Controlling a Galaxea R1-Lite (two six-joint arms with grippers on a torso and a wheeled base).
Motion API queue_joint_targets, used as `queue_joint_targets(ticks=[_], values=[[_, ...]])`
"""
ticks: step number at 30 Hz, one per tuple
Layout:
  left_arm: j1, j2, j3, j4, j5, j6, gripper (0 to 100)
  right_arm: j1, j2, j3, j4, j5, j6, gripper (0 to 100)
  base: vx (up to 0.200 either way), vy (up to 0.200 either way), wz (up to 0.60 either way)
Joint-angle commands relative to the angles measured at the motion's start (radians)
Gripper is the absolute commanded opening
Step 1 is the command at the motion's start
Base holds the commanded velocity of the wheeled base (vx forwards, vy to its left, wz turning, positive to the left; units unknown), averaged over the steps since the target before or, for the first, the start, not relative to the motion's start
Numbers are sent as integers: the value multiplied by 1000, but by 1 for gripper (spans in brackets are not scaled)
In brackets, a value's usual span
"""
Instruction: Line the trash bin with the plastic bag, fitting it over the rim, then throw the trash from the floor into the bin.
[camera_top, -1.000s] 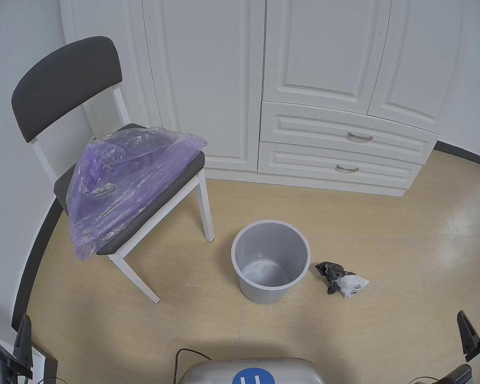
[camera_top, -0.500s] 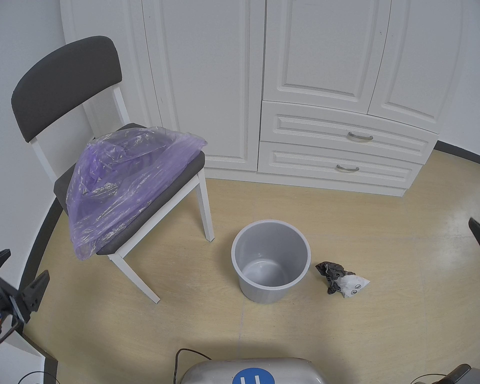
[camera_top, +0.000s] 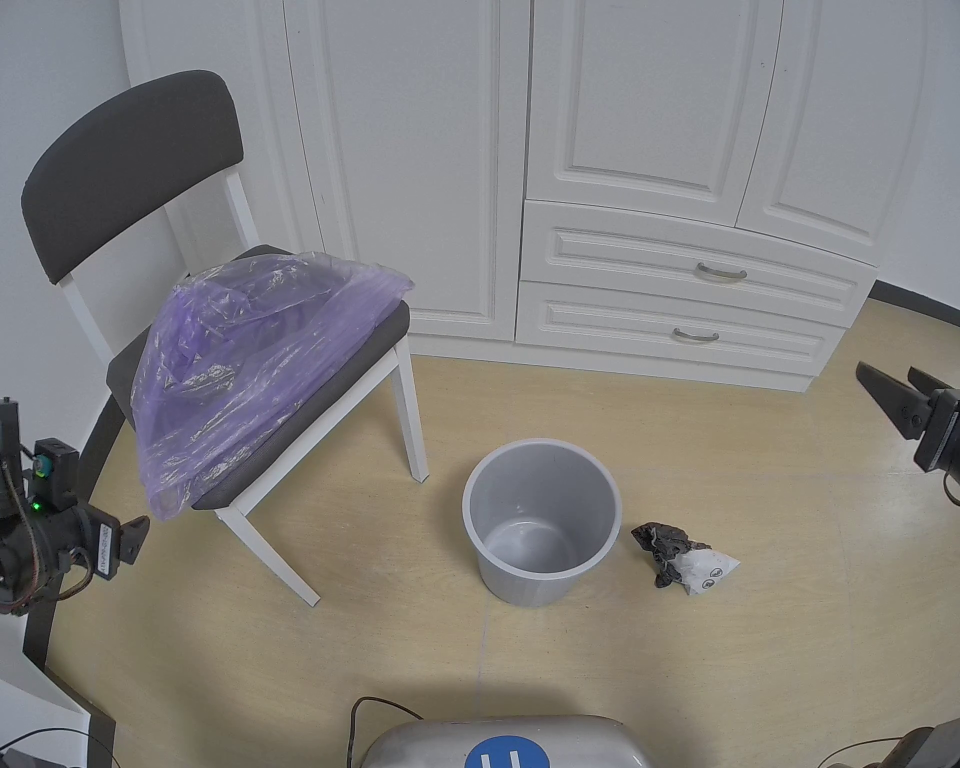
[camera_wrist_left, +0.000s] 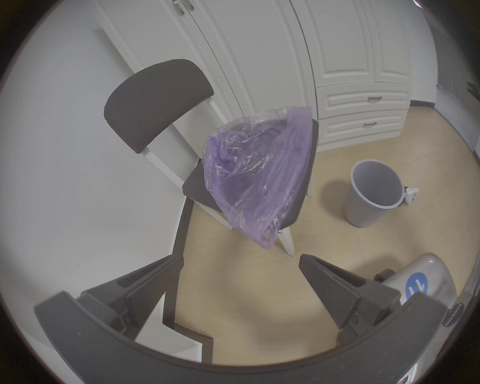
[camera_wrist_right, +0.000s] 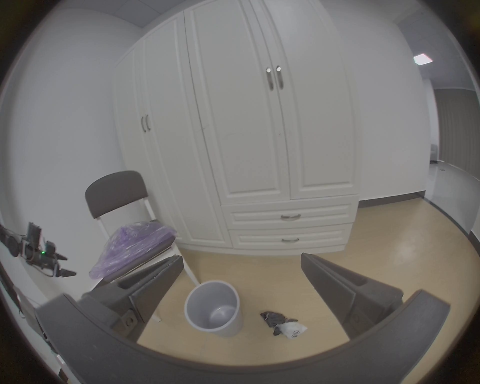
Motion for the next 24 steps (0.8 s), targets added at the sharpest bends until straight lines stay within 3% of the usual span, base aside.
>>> queue_joint_targets(ticks=[1,8,24], values=[[-41,193,-20,-90,80,10,100,-10,52,13,-6,45,4,100,0,0,0],[2,249,-52,-103,94,99,100,-33,75,11,-6,70,4,100,0,0,0],[40,364,-117,-154,89,104,100,-55,98,4,-9,71,8,100,0,0,0]])
